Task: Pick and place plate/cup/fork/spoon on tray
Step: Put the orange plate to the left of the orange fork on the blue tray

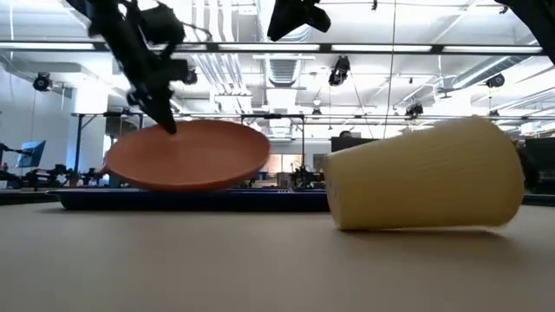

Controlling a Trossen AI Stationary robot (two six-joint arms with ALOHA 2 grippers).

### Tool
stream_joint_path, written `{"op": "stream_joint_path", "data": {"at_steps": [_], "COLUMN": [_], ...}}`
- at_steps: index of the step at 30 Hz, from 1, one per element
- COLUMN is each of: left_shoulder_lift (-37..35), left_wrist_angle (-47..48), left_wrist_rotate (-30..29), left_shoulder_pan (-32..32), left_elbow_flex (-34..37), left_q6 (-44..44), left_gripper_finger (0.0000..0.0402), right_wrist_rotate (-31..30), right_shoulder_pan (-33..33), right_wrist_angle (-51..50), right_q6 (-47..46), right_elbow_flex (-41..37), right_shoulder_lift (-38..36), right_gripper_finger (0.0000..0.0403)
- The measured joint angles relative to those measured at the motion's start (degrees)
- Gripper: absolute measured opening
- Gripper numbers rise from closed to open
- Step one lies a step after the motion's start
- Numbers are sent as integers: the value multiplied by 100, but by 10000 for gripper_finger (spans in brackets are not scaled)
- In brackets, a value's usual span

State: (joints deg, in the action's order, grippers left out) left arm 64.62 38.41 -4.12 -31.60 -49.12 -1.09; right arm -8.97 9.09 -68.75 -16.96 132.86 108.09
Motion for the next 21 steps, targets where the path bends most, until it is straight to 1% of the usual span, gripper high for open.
{"op": "stream_joint_path", "data": {"at_steps": [1,2,6,11,16,21], "left_shoulder_lift": [133,274,849,1472,1897,2057], "left_wrist_angle": [-146,-245,-332,-359,-599,-883], "left_wrist_rotate": [178,205,93,115,123,148], "left_shoulder_pan": [-131,-227,-484,-548,-557,-558], "left_elbow_flex": [0,0,0,-2,-4,-4], "left_q6": [58,157,462,604,621,650], "left_gripper_finger": [0,0,0,0,0,1], "right_wrist_rotate": [-2,-2,-2,-2,-2,-2], "right_shoulder_pan": [-8,-10,-10,-10,-10,-10], "right_wrist_angle": [0,0,-2,-4,-4,-6], "right_q6": [0,1,1,4,35,66], "right_elbow_flex": [0,0,0,0,0,0], "right_shoulder_lift": [-3,-4,-9,-9,-9,-9], "right_gripper_finger": [41,41,41,41,41,41]}}
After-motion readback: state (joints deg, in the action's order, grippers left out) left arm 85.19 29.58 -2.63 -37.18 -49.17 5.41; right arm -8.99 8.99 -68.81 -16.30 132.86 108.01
